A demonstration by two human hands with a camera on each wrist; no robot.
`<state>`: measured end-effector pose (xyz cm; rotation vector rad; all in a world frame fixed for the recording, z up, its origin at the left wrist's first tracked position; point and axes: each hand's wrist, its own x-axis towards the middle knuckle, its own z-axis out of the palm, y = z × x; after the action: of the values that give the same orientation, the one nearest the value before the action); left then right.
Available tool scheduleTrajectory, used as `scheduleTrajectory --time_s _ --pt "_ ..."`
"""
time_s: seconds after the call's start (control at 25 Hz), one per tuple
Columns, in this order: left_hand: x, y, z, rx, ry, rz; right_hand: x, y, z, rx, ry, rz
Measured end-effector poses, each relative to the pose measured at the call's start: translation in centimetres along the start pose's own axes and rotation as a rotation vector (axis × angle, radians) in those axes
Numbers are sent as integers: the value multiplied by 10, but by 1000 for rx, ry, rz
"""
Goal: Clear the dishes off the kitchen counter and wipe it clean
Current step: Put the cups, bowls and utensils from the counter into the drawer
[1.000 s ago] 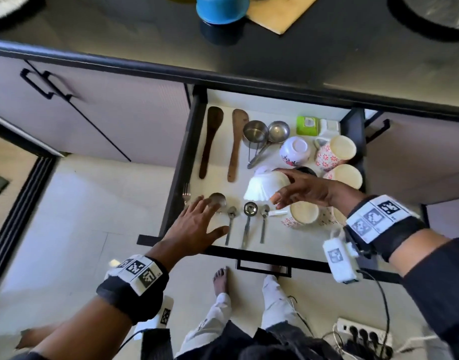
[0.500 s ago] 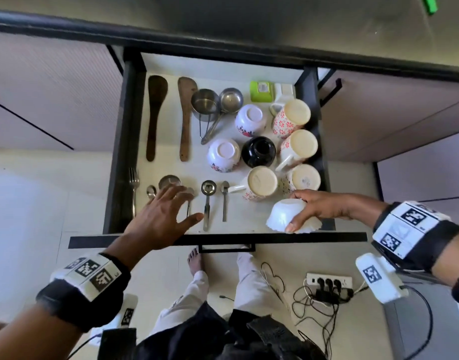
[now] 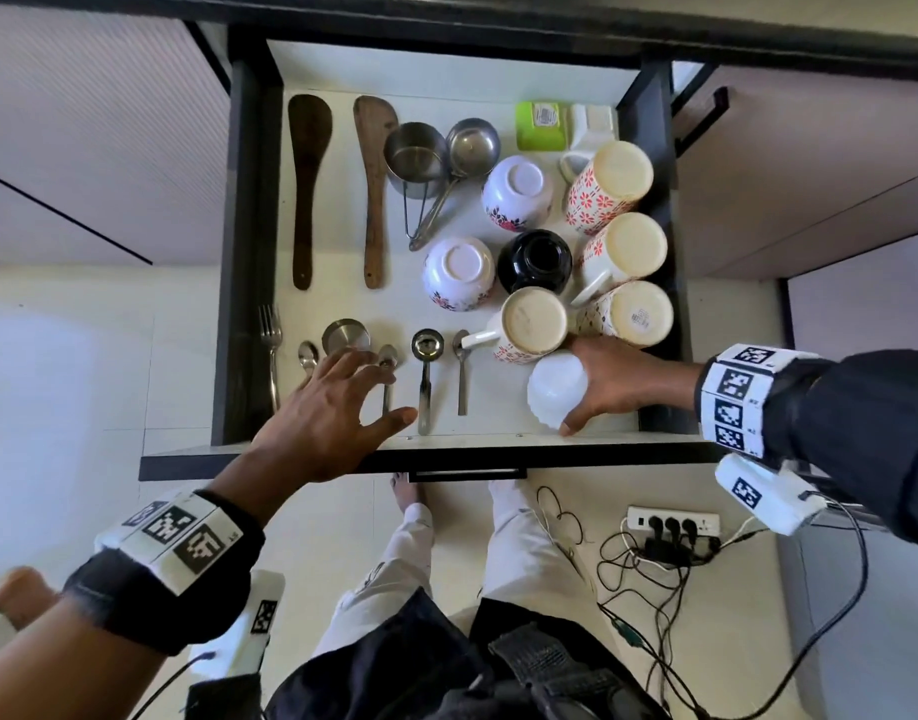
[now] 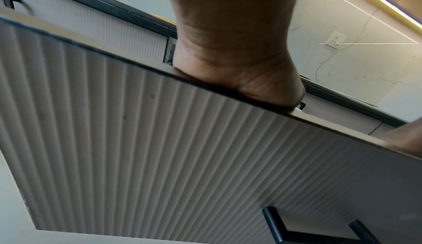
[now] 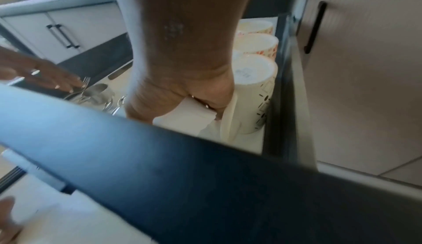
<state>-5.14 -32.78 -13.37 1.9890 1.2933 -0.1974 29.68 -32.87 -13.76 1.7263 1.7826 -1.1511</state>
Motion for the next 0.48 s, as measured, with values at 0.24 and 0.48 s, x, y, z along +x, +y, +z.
scheduleTrajectory --time_s 0.24,0.48 --pt "1 2 -2 16 -53 -34 9 -2 7 -455 91 -148" --pt "0 0 -1 23 -42 -27 9 -12 11 -683 99 -118"
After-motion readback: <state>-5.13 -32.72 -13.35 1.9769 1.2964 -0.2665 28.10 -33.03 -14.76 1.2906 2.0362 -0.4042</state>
